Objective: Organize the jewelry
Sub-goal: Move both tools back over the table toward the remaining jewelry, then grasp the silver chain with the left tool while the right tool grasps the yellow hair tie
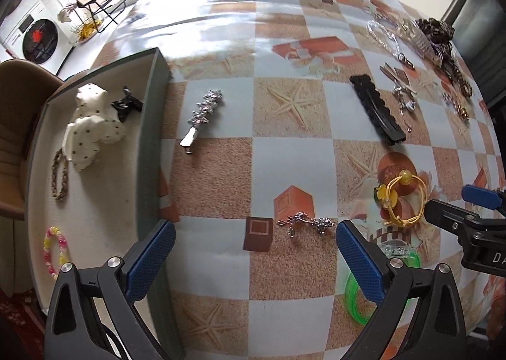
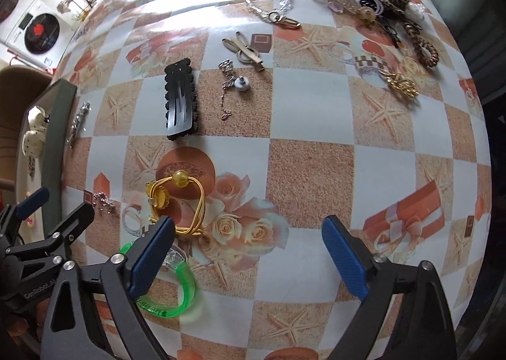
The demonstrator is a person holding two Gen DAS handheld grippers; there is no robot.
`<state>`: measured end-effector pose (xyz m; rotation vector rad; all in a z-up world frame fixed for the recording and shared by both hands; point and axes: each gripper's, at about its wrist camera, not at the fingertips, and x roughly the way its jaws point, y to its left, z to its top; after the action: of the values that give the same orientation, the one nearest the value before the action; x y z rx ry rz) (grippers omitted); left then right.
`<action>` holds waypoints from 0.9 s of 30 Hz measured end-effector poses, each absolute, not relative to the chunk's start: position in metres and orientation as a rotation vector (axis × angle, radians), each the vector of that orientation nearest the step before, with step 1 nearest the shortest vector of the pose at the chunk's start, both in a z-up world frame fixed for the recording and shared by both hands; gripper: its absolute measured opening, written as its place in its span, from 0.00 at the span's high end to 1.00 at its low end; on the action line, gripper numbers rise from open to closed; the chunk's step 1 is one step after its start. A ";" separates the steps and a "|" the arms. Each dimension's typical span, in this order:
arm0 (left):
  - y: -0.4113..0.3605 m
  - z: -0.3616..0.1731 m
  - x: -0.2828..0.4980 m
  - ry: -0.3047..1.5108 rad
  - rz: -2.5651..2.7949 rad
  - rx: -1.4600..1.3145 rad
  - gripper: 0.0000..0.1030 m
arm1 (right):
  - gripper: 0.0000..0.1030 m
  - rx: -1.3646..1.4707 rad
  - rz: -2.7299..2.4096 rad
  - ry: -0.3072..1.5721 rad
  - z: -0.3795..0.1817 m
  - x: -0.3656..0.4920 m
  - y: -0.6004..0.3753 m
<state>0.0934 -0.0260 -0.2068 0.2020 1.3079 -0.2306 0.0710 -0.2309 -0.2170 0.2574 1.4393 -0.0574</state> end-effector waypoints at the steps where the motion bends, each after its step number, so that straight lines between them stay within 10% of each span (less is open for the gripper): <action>1: -0.027 -0.209 0.093 1.310 -0.237 0.203 0.00 | 0.16 0.251 -0.051 1.441 -0.218 0.072 -0.230; 18: -0.046 -0.223 0.086 1.314 -0.304 0.222 0.24 | 0.44 0.024 0.001 1.420 -0.226 0.090 -0.179; 24: -0.060 -0.215 0.079 1.294 -0.359 0.247 0.64 | 0.83 0.009 0.036 1.408 -0.222 0.092 -0.164; 27: -0.059 -0.214 0.078 1.301 -0.365 0.222 0.64 | 0.97 0.048 0.030 1.412 -0.222 0.093 -0.168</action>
<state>0.0784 -0.0588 -0.2135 0.2222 1.3013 -0.3650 0.0933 -0.1678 -0.2220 0.0480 1.4117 0.0300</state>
